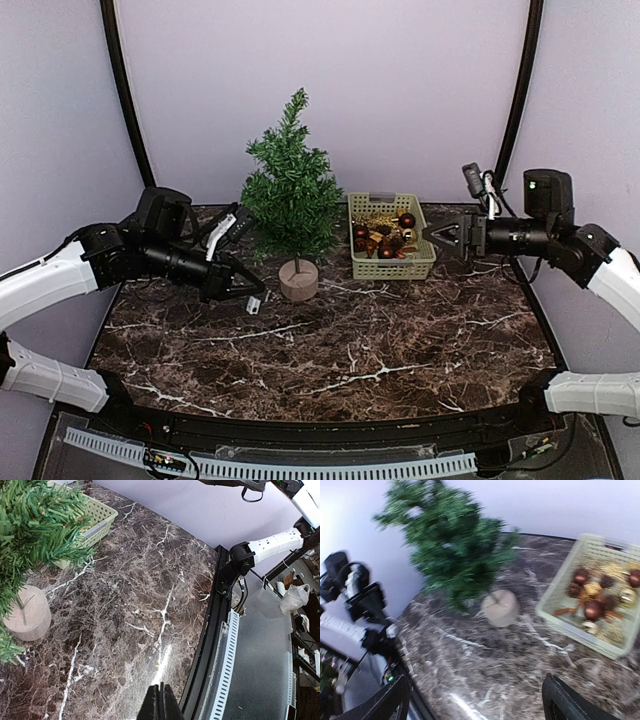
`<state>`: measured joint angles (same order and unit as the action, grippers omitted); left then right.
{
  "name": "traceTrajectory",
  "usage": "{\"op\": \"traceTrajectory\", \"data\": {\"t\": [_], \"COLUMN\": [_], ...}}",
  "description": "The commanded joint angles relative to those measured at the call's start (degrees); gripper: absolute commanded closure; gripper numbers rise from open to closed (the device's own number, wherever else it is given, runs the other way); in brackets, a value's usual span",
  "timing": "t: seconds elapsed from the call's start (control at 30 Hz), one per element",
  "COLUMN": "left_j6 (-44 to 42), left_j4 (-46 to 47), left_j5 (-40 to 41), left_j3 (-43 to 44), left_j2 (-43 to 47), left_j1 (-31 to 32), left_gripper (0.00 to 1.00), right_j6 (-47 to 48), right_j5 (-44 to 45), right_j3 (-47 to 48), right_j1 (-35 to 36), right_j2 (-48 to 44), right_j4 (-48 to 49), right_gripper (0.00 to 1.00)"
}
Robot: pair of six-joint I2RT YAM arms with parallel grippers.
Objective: Decorate the small christmas tree
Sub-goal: Pick up the side of the string light at the center of the board.
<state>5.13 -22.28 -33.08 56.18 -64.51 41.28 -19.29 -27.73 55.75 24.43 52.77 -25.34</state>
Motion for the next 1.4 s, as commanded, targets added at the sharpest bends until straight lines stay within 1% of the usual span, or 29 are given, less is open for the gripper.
{"op": "traceTrajectory", "data": {"t": [0.0, 0.07, 0.17, 0.27, 0.37, 0.47, 0.6, 0.73, 0.83, 0.93, 1.0, 1.17, 1.23, 1.37], "left_j6": [0.1, 0.2, 0.1, 0.0, -0.1, -0.1, 0.1, 0.3, 0.2, 0.3, 0.6, 1.0, 0.9, 1.1], "left_j4": [1.1, 0.4, -0.5, -1.0, -1.3, -1.6, -1.3, -1.7, -2.6, -2.3, -1.3, -0.9, -1.5, -2.4], "left_j5": [-4.1, -4.5, -5.0, -5.3, -5.4, -5.2, -4.8, -3.7, -0.7, 4.2, 5.1, 6.8, 11.3, 20.0], "left_j3": [1.2, 1.9, 2.8, 3.6, 4.1, 4.6, 4.6, 4.6, 4.8, 4.6, 4.0, 4.0, 4.0, 3.5], "left_j2": [-0.9, -1.3, -1.8, -2.1, -2.3, -2.1, -1.2, -0.3, 1.0, 2.6, 3.7, 4.1, 4.3, 4.9], "left_j1": [-0.1, -0.1, -0.1, -0.1, -0.1, -0.1, -0.1, -0.1, -0.1, -0.1, -0.1, -0.1, -0.1, -0.1], "left_gripper": [1.00, 1.00, 1.00, 1.00, 1.00, 1.00, 1.00, 1.00, 1.00, 1.00, 1.00, 1.00, 1.00, 1.00], "right_j6": [-3.4, -1.6, 2.8, 6.4, 9.0, 9.5, 9.3, 8.2, 7.4, 6.7, 5.9, 3.4, 2.6, 1.5], "right_j5": [-5.3, 0.2, 10.1, 16.7, 19.7, 19.9, 22.2, 25.2, 27.3, 28.9, 29.0, 29.1, 29.2, 30.3], "right_j3": [-2.3, -1.4, 1.1, 3.7, 5.1, 5.6, 4.0, 2.0, -0.1, -2.3, -3.4, -5.1, -5.4, -6.0], "right_j1": [12.9, 19.6, 28.4, 34.1, 37.8, 38.8, 39.0, 39.0, 38.9, 38.8, 38.6, 38.3, 38.3, 38.3], "right_j2": [4.2, 7.8, 13.9, 20.4, 24.9, 29.2, 33.8, 35.6, 35.4, 35.6, 36.4, 37.5, 36.8, 33.6], "right_j4": [21.7, 24.2, 24.6, 25.0, 27.6, 30.4, 35.5, 39.9, 41.9, 42.5, 42.9, 45.3, 45.9, 45.9], "right_gripper": [0.09, 0.10, 0.11, 0.13, 0.14, 0.17, 0.28, 0.39, 0.53, 0.67, 0.79, 0.96, 1.00, 1.00]}}
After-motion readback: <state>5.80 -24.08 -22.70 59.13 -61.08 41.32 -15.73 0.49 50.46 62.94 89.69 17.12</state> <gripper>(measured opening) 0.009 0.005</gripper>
